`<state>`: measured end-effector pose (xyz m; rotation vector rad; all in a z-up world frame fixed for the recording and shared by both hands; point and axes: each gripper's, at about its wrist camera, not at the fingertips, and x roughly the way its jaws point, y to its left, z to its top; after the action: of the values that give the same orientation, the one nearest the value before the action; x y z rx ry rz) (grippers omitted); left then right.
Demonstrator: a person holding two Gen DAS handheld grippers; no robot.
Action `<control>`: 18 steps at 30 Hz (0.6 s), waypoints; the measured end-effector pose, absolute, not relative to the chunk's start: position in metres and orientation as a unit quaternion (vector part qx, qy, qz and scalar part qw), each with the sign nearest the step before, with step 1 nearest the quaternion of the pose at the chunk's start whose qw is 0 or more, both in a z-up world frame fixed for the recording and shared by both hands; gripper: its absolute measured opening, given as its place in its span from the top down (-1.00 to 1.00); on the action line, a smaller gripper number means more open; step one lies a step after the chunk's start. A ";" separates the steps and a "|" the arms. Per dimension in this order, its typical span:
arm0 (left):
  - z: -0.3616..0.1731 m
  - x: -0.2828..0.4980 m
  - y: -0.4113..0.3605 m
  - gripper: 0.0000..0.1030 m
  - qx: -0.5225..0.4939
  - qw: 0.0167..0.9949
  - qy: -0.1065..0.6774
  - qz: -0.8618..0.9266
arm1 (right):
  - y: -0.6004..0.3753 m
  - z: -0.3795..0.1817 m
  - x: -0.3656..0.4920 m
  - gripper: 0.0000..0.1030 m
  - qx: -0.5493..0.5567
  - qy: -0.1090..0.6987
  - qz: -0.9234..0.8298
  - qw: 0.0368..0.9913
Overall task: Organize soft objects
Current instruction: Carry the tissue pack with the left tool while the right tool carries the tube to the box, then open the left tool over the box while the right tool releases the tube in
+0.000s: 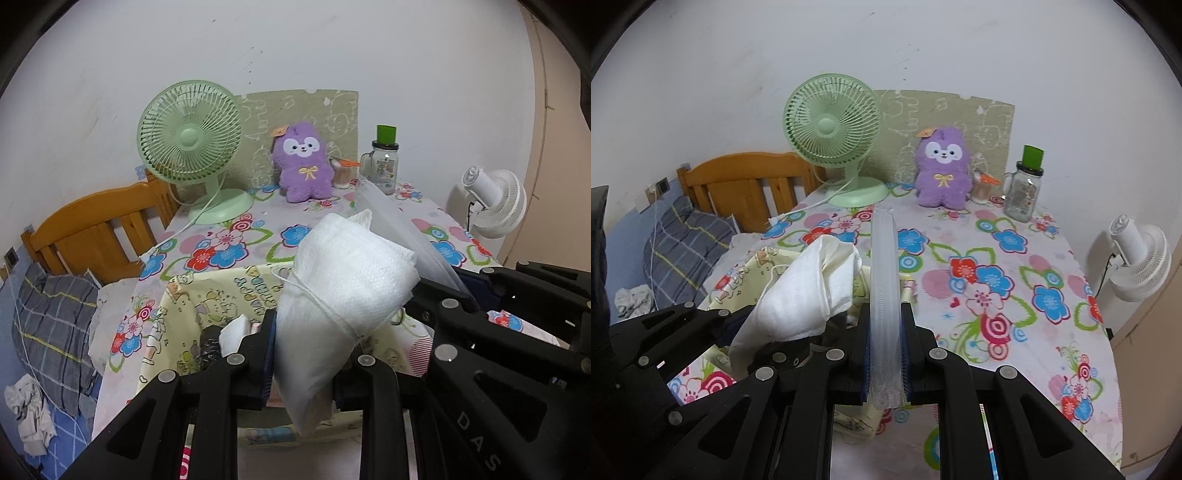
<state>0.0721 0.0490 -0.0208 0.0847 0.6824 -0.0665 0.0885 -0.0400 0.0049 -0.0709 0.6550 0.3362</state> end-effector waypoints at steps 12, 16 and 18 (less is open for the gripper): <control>-0.038 0.084 0.081 0.53 0.031 0.934 0.355 -0.007 | -0.006 -0.008 0.100 0.70 -0.050 0.337 0.188 0.921; -0.046 0.087 0.090 0.49 0.031 0.931 0.365 0.004 | 0.003 -0.015 0.102 0.70 -0.050 0.343 0.204 0.916; -0.049 0.089 0.094 0.45 0.030 0.929 0.368 0.008 | 0.008 -0.017 0.104 0.70 -0.050 0.348 0.209 0.913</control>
<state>0.0888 0.0945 -0.0486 0.0607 0.7531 0.0164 0.1040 0.0077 -0.0173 -0.1030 0.7164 0.4308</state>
